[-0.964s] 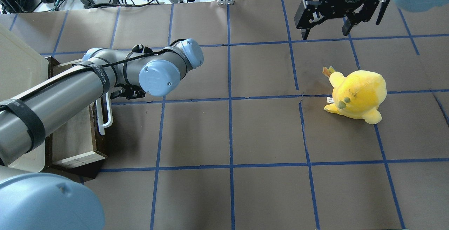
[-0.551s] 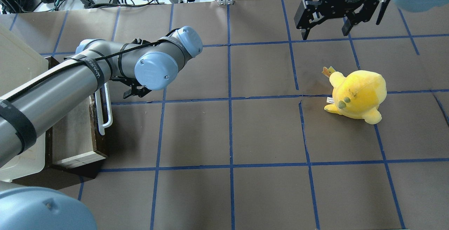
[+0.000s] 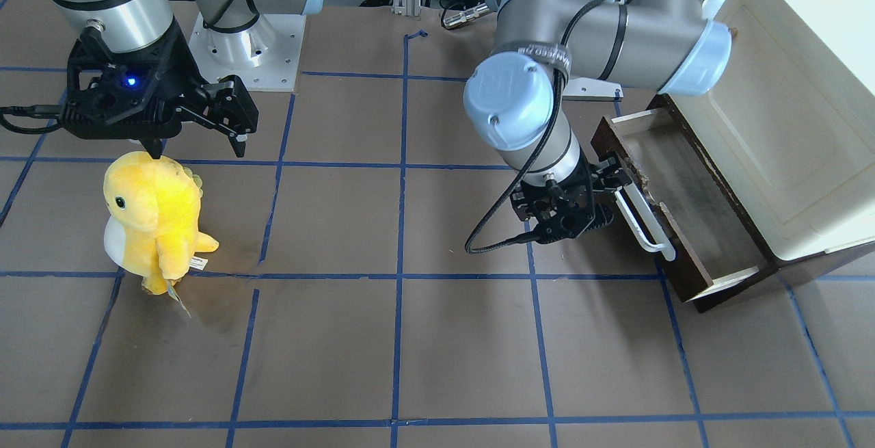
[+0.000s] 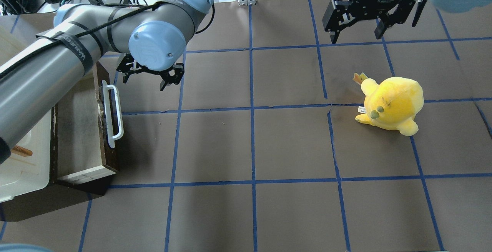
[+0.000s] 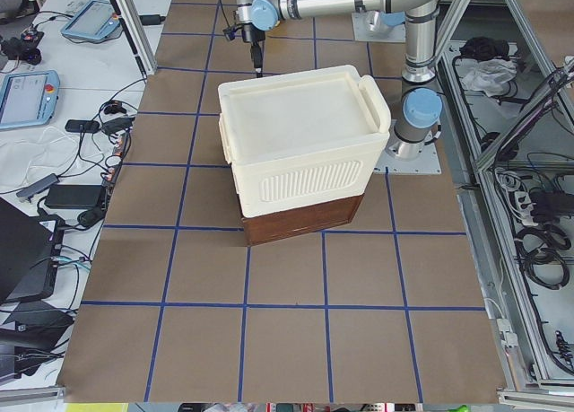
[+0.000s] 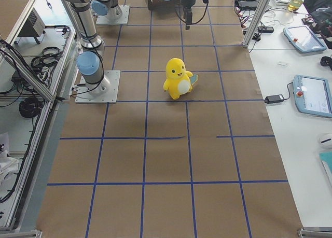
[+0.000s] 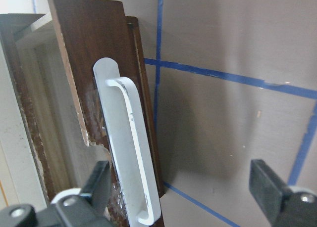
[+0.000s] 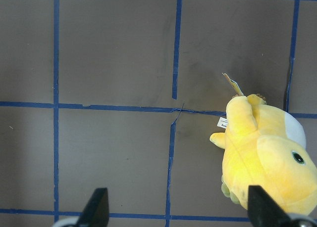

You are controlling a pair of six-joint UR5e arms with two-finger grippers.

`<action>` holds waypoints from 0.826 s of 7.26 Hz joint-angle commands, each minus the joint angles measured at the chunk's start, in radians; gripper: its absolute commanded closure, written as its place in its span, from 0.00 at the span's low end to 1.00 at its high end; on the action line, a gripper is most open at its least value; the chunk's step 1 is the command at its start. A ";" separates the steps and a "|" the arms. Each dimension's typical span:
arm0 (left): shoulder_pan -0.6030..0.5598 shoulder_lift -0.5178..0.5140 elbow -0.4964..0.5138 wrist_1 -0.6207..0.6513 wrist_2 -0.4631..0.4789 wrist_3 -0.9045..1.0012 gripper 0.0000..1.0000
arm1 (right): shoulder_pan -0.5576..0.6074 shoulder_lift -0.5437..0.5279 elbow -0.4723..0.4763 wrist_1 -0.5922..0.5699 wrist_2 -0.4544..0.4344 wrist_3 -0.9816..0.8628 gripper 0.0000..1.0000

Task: Pull drawer sideways
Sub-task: 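Open the left gripper and lift it away from the handle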

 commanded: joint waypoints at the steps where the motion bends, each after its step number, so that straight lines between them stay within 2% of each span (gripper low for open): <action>1: 0.010 0.109 0.010 -0.001 -0.119 0.062 0.00 | 0.000 0.000 0.000 0.000 0.000 0.000 0.00; 3: 0.010 0.219 0.006 0.003 -0.186 0.069 0.00 | 0.000 0.000 0.000 0.000 0.000 0.000 0.00; 5: 0.033 0.272 -0.017 0.005 -0.201 0.082 0.00 | 0.000 0.000 0.000 0.000 0.000 0.000 0.00; 6: 0.064 0.287 -0.019 0.003 -0.307 0.087 0.00 | 0.000 0.000 0.000 0.000 0.000 0.000 0.00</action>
